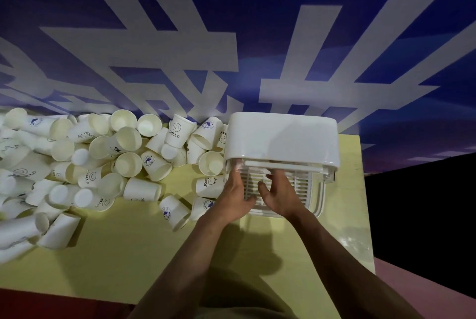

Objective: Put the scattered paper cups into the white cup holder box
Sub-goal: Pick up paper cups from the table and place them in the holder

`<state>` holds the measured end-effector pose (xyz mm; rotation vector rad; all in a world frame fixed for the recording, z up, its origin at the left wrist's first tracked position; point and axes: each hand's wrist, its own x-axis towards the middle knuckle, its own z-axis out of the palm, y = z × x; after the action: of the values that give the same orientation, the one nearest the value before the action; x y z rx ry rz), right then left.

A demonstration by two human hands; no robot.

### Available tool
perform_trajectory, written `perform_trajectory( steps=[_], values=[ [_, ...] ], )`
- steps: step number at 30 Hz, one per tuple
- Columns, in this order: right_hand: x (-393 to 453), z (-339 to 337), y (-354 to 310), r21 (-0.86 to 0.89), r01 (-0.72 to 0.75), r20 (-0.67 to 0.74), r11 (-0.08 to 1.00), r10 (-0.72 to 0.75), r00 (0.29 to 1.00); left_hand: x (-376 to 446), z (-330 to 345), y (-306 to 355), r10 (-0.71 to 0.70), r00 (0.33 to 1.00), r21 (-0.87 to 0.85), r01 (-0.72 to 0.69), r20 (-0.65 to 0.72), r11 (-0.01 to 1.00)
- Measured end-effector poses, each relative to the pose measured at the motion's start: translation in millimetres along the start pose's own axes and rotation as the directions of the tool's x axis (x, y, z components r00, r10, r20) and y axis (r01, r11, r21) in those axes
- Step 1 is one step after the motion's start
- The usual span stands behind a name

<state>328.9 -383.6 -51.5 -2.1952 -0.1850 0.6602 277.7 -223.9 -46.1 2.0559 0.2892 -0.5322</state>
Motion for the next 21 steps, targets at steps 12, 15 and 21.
perform_trajectory(
  steps=[12,15,21],
  values=[
    [12.6,1.8,-5.0,-0.064,-0.01,0.058,0.998,0.014,0.998,-0.6,-0.3,1.8,-0.054,0.999,0.036,0.054,0.001,0.998],
    [9.3,2.4,-6.4,-0.057,-0.031,0.102,0.998,0.037,0.994,-4.7,3.5,2.3,-0.056,0.998,0.067,0.054,0.021,0.996],
    [14.8,1.9,-13.6,-0.042,-0.091,0.087,0.995,0.094,0.992,5.7,-0.1,-3.9,-0.072,0.997,0.083,0.069,0.04,0.994]
  ],
)
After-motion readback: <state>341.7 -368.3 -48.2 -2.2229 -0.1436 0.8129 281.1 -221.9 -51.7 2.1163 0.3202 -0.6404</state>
